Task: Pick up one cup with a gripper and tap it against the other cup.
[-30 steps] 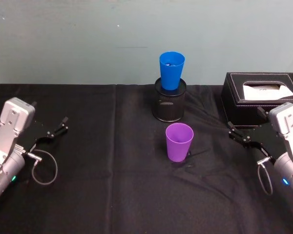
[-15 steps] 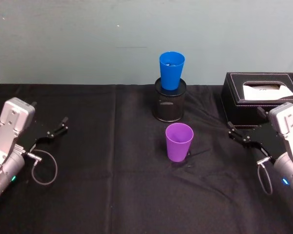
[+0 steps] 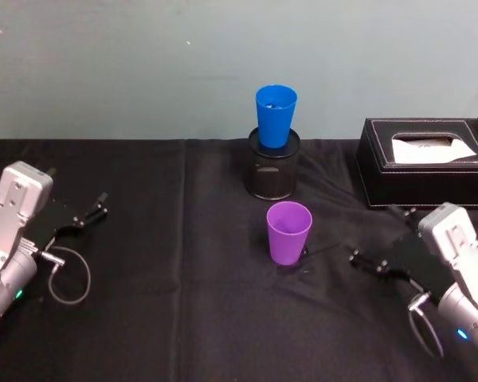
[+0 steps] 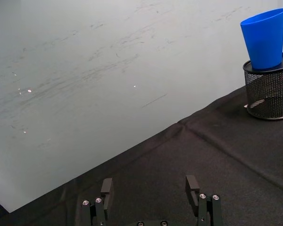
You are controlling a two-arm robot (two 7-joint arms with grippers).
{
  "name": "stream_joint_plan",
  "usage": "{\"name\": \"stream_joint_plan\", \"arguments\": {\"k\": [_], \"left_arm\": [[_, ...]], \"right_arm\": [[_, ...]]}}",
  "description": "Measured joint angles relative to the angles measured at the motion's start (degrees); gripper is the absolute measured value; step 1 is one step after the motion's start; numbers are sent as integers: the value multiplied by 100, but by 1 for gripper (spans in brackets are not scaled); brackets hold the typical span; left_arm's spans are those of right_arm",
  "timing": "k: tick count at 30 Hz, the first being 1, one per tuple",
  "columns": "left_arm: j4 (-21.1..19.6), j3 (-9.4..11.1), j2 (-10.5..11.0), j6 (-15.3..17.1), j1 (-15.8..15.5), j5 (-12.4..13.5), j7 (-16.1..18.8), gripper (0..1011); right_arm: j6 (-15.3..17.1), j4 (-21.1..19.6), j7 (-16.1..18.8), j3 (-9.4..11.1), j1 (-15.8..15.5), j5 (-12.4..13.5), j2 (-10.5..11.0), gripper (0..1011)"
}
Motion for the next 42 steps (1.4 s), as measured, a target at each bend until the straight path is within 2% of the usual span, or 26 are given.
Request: {"name": "stream_joint_plan", "arguments": {"k": [4, 7, 8, 11, 12, 15, 20, 37, 42], "left_arm": [[0, 0, 0, 0, 0, 0, 0, 1000], [0, 0, 0, 0, 0, 0, 0, 1000], [0, 0, 0, 0, 0, 0, 0, 1000], [0, 0, 0, 0, 0, 0, 0, 1000], [0, 0, 0, 0, 0, 0, 0, 1000], [0, 0, 0, 0, 0, 0, 0, 1000], [0, 0, 0, 0, 0, 0, 0, 1000], [0, 0, 0, 0, 0, 0, 0, 1000], [0, 0, 0, 0, 0, 0, 0, 1000]], "right_arm": [[-113, -113, 547, -10, -103, 373, 10, 1003], [-216, -16, 986, -77, -66, 642, -144, 1003], [-216, -16, 986, -77, -66, 642, -144, 1003], [-266, 176, 1293, -146, 56, 806, -382, 1003], [-266, 176, 1293, -146, 56, 806, -382, 1003], [-278, 417, 1477, -205, 220, 866, -642, 1003], [-293, 758, 1534, -228, 417, 854, -955, 1003], [-367, 1579, 1570, -126, 828, 717, -1653, 1003], [-366, 1726, 1614, -105, 905, 679, -1788, 911]]}}
